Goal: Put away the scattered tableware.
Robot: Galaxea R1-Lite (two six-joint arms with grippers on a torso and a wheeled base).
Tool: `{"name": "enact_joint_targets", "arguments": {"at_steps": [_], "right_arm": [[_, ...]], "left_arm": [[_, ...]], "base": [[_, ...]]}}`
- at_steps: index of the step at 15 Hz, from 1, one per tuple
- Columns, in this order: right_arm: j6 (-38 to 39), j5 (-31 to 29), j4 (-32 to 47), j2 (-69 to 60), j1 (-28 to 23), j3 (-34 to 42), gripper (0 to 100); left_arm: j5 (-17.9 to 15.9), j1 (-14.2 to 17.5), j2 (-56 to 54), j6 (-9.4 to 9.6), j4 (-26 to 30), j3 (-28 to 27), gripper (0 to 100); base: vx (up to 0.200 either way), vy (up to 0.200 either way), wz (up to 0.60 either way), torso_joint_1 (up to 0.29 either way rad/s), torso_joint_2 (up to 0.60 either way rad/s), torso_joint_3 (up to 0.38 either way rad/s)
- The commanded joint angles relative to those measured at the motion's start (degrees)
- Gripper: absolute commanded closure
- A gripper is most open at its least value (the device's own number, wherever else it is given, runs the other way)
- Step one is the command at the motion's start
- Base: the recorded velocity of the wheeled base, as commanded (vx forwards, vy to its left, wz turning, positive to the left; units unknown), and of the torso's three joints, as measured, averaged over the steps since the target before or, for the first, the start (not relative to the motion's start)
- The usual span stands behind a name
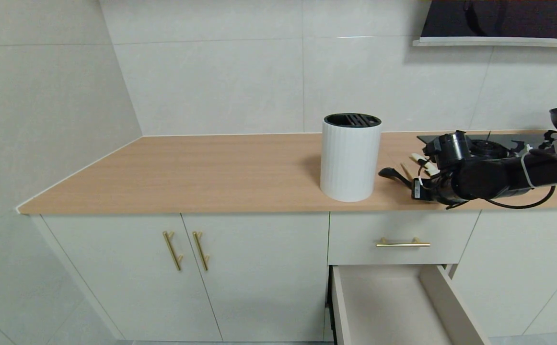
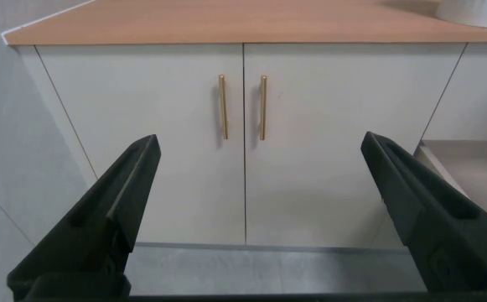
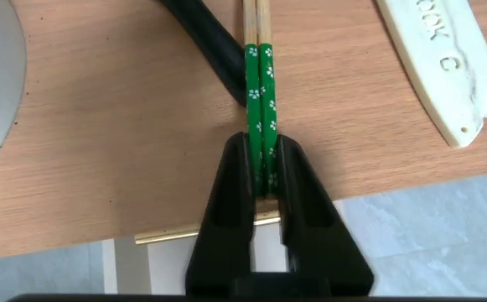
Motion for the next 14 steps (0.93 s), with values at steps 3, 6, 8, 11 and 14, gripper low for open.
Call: {"name": "enact_joint_targets", "arguments": {"at_steps": [3, 6, 8, 11, 14], "right_arm": [[0.1, 0.0, 0.0, -0.6, -0.1, 0.2, 100], [0.9, -0.7, 0.3, -6.7, 0.2, 4.3, 100], [1.5, 0.7, 0.2, -15.5, 0.4, 11.1, 100], [1.1, 3.7, 0.5, -29.3, 1.0, 22.3, 100], [0.9, 6.4, 3.8, -40.8, 2.6, 29.5, 100]], "left_arm": [[0.0, 0.0, 0.0, -0.02, 0.1, 0.0, 0], [0.0, 0.0, 0.0, -0.02, 0.0, 0.0, 0], [0.0, 0.0, 0.0, -0.02, 0.0, 0.0, 0], [0.0, 0.0, 0.0, -0.02, 0.1, 0.0, 0], [0.0, 0.0, 0.0, -0.02, 0.0, 0.0, 0]], "base": [[0.000, 0.000, 0.00, 0.000, 0.00, 0.000], [0.000, 0.000, 0.00, 0.000, 0.00, 0.000], [0.000, 0.000, 0.00, 0.000, 0.00, 0.000], [0.000, 0.000, 0.00, 0.000, 0.00, 0.000], [0.000, 0.000, 0.00, 0.000, 0.00, 0.000]]}}
